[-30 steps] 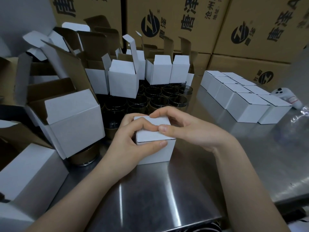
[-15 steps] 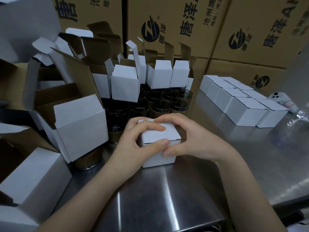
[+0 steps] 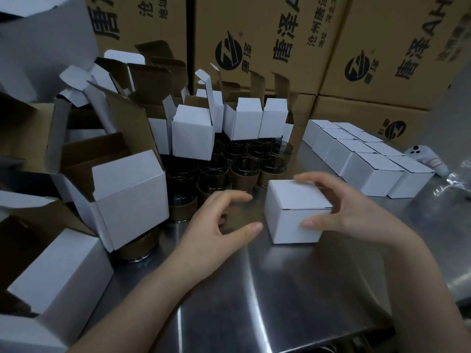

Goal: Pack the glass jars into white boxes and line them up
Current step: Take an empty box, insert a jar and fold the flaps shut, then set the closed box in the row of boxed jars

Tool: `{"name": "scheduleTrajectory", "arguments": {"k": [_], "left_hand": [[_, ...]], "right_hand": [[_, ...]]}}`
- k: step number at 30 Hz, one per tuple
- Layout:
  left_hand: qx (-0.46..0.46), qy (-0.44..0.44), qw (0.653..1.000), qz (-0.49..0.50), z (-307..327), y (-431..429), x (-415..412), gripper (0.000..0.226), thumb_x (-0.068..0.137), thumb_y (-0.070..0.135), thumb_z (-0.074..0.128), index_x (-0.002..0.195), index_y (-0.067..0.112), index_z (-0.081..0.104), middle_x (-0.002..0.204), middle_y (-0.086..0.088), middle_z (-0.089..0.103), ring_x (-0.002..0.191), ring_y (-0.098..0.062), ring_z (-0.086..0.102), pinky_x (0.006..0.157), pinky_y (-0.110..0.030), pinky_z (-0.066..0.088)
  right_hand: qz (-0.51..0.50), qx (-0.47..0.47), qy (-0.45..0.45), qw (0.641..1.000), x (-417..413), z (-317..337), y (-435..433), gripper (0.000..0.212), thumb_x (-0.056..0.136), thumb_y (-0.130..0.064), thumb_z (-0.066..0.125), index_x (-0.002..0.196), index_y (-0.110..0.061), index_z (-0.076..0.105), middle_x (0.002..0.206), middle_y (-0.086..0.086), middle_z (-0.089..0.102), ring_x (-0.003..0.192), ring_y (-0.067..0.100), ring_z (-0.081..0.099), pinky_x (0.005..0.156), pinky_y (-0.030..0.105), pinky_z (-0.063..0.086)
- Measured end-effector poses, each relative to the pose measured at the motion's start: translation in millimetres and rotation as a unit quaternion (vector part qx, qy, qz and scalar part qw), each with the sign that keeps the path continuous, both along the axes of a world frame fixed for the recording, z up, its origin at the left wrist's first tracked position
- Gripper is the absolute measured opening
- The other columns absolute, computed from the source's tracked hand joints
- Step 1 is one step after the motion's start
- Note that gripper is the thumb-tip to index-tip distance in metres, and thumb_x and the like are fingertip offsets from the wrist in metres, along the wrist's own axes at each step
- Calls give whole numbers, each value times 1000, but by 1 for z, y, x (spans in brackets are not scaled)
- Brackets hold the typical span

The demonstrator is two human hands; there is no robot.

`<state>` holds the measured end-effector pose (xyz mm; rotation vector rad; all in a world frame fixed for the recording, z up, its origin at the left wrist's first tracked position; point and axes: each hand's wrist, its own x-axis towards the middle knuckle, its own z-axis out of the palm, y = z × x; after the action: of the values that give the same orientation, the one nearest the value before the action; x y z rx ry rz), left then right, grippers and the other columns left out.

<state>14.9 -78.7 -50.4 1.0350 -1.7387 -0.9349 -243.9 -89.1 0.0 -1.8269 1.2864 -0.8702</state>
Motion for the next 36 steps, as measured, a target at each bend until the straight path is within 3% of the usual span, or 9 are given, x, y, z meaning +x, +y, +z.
{"name": "scheduleTrajectory", "arguments": {"k": [5,11,16,20,22,25,28,33,36], "left_hand": [[-19,-19,1000,5,0,0,-1,9,85,15,74,90,23,72,94,8,66,92,-7,63,88,-34,50],[-28,-27,999,3,0,-1,-1,12,87,12,71,82,24,72,85,9,67,82,-4,63,78,-26,51],[-25,-30,999,-2,-1,-2,-1,11,88,12,69,82,21,72,83,9,68,81,-3,64,74,-14,47],[-33,-37,999,-1,-1,-2,-1,13,88,12,68,82,23,72,83,12,68,82,-2,64,72,-10,45],[-44,-45,998,2,-2,-1,-1,15,88,11,68,81,23,72,83,14,67,81,0,63,71,-8,44],[-67,-68,995,6,-2,0,-1,16,88,9,67,80,23,71,83,15,66,78,1,61,66,-6,41],[-84,-85,993,9,-4,1,-2,16,87,11,67,79,24,70,78,12,65,74,-2,60,63,-8,41],[-107,-101,989,-1,-4,3,-3,16,86,10,67,78,23,68,71,14,61,63,-3,55,57,-7,36],[-115,-112,987,-2,-6,3,-3,9,86,21,64,79,27,67,70,15,60,63,-7,56,55,-9,35]], "right_hand": [[-104,-15,-13,994,-32,-2,-14,67,70,2,82,117,-39,60,114,-10,64,100,3,63,73,17,52],[-150,-18,29,988,-62,-1,-32,63,72,-1,81,113,-43,60,110,-16,63,99,-1,62,73,13,48],[-151,-12,68,986,-70,-1,-40,55,77,3,77,112,-37,62,123,-1,61,106,14,60,87,27,47],[-187,-51,130,973,-65,-1,-40,51,83,3,70,114,-37,62,132,-1,57,113,20,54,93,34,46],[-237,-54,162,956,-58,-4,-38,51,84,-9,72,123,-38,59,138,3,50,119,19,48,93,34,46],[-321,-16,214,923,-37,-14,-32,71,73,-44,81,136,-44,48,136,11,39,134,31,34,113,40,30],[-369,-65,202,905,-14,-25,-31,70,76,-55,74,138,-39,47,123,14,36,128,39,35,108,42,32],[-386,-114,181,898,-11,-16,-44,59,75,-38,73,131,-29,55,110,8,45,117,33,48,94,38,39],[-387,-164,137,897,-18,2,-55,48,71,-34,75,117,-28,61,104,1,55,104,25,55,79,31,39]]}}
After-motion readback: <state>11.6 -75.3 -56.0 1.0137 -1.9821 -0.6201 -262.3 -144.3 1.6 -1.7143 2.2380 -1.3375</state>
